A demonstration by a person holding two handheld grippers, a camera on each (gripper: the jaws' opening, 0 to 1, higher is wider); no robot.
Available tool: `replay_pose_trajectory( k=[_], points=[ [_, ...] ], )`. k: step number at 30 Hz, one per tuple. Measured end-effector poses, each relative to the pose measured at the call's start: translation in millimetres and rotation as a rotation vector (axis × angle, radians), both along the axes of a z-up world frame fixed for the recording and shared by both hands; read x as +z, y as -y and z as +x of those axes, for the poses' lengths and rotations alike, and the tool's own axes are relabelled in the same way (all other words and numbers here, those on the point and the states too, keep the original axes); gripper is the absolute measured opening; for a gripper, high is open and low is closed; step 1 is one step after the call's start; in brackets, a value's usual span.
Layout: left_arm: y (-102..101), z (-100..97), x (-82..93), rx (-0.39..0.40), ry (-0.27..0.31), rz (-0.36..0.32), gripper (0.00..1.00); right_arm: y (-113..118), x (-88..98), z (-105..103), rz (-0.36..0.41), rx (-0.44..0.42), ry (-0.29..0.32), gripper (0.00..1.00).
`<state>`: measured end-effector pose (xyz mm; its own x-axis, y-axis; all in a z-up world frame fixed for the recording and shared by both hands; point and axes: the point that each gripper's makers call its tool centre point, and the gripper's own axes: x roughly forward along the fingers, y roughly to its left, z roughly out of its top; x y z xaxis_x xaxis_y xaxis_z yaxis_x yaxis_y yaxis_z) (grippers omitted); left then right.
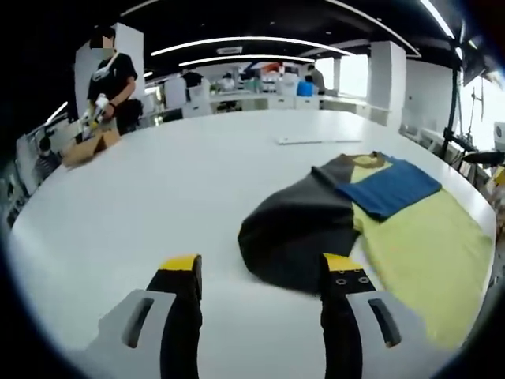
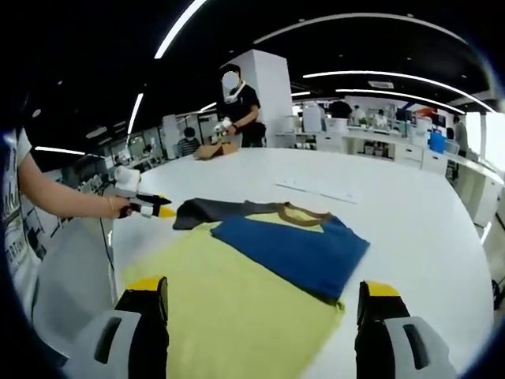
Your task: Fold the garment on the visible template until the final outline fits inside the template.
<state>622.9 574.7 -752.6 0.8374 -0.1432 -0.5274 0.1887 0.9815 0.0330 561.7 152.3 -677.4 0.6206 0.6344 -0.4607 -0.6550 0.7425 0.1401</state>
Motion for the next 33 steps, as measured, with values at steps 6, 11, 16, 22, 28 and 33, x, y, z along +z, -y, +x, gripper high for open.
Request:
replay_pose_trajectory(
  k=[6, 11, 16, 22, 28, 33],
  points=[
    [-5, 10.5, -1.9, 0.000, 0.005, 0.003, 0.39, 0, 1.5, -6, -0.009, 0.004, -0.002, 0.99],
    [-2, 15.9, -12.6, 0.006, -0.032, -0.028, 0.27, 7, 6.9, -3, 0.000, -0.040, 0.021, 0.99],
    [1, 19.1, -19.6, 0.000, -0.049, -0.037, 0.12, 9, 5.8, -6, -0.002, -0.056, 0.018, 0.99],
    [1, 18.8, -23.9, -0.020, -0.070, -0.019, 0.00, 11, 4.6, -6, 0.015, -0.075, 0.016, 0.99],
    [3, 20.4, -19.0, -0.020, -0.060, -0.035, 0.00, 11, -2.2, -8, 0.009, -0.076, -0.002, 0.99],
    [15, 21.6, -1.9, -0.056, -0.032, -0.045, 0.00, 9, -0.9, -7, 0.016, -0.076, 0.000, 0.99]
  ],
)
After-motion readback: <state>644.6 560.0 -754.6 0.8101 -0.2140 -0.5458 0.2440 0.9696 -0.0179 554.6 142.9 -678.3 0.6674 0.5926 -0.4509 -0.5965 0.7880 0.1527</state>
